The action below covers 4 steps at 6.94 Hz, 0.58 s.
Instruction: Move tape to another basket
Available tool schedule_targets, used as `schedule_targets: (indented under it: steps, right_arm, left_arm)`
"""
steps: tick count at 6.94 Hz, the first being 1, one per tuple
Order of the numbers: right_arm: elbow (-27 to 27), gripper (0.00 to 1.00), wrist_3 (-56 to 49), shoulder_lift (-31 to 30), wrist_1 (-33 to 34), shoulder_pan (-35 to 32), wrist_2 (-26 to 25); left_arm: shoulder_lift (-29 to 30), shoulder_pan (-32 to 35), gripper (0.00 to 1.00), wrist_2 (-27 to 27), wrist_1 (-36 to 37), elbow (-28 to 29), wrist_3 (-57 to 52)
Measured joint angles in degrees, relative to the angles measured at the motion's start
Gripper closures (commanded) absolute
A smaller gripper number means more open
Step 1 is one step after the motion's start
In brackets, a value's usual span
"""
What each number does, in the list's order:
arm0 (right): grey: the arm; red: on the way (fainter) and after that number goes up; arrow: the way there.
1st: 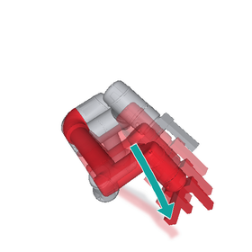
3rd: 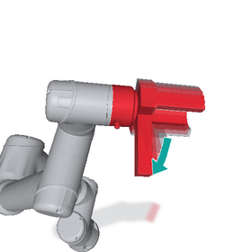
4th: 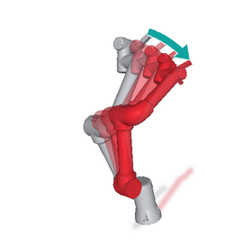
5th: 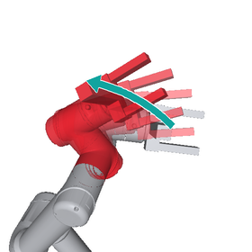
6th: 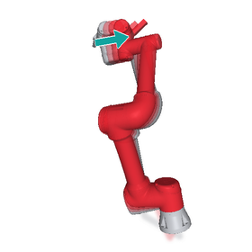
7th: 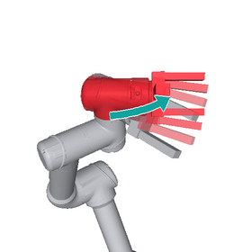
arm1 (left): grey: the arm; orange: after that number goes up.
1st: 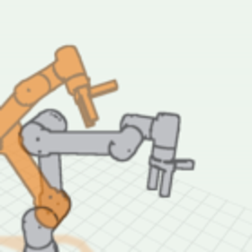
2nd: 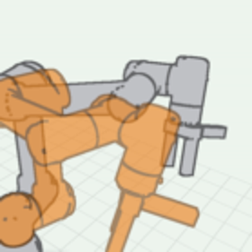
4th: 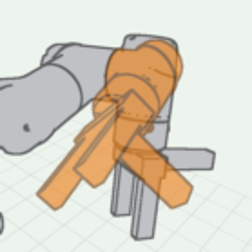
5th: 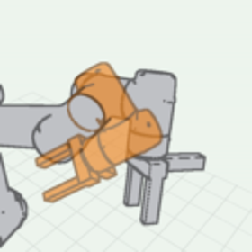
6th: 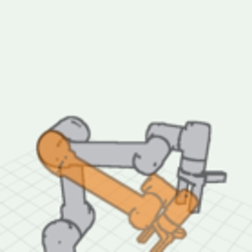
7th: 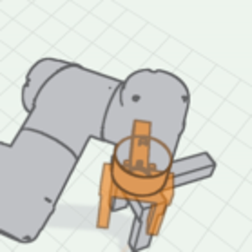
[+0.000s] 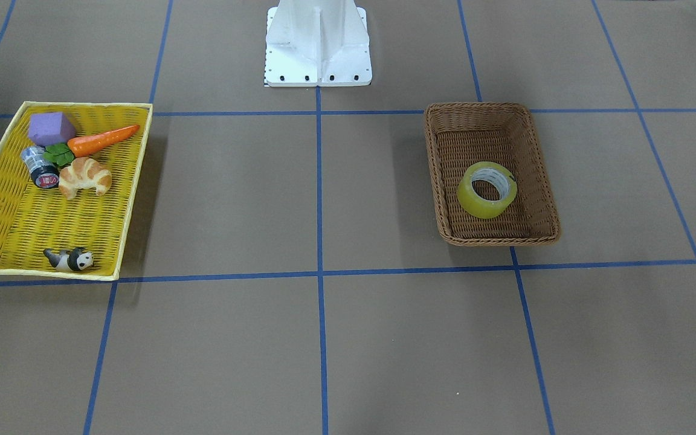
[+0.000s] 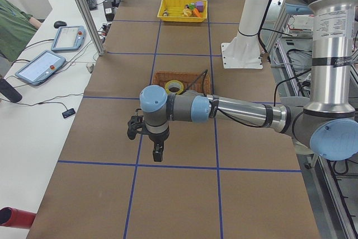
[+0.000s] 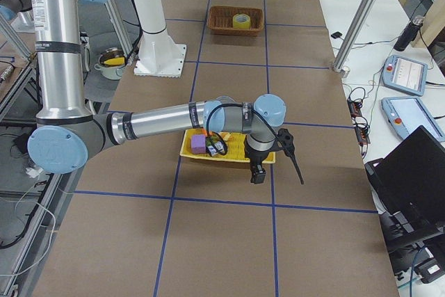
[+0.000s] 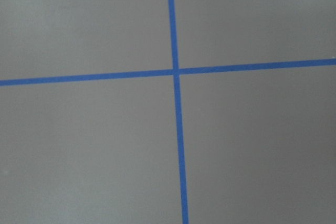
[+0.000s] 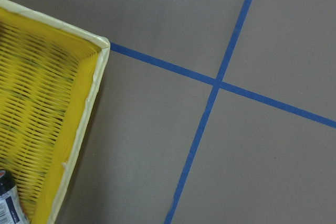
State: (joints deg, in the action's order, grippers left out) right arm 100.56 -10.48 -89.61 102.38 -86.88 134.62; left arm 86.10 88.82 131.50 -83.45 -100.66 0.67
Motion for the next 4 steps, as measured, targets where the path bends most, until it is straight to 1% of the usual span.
schedule_targets:
  steps: [1,2,4]
  right_arm:
    - [-0.03,0.00,-0.04,-0.60,0.00,-1.14,1.84]
    - [0.02,0.00,-0.05,-0.82,0.01,-1.99,2.63]
    - [0.04,0.00,-0.06,-0.92,0.00,-2.45,2.95]
  left_arm:
    - [-0.16,0.05,0.02,0.08,-0.15,2.04,0.00]
    - [-0.20,0.09,0.02,0.22,-0.25,3.26,0.04]
    - [-0.26,0.18,0.01,0.40,-0.30,4.16,0.07]
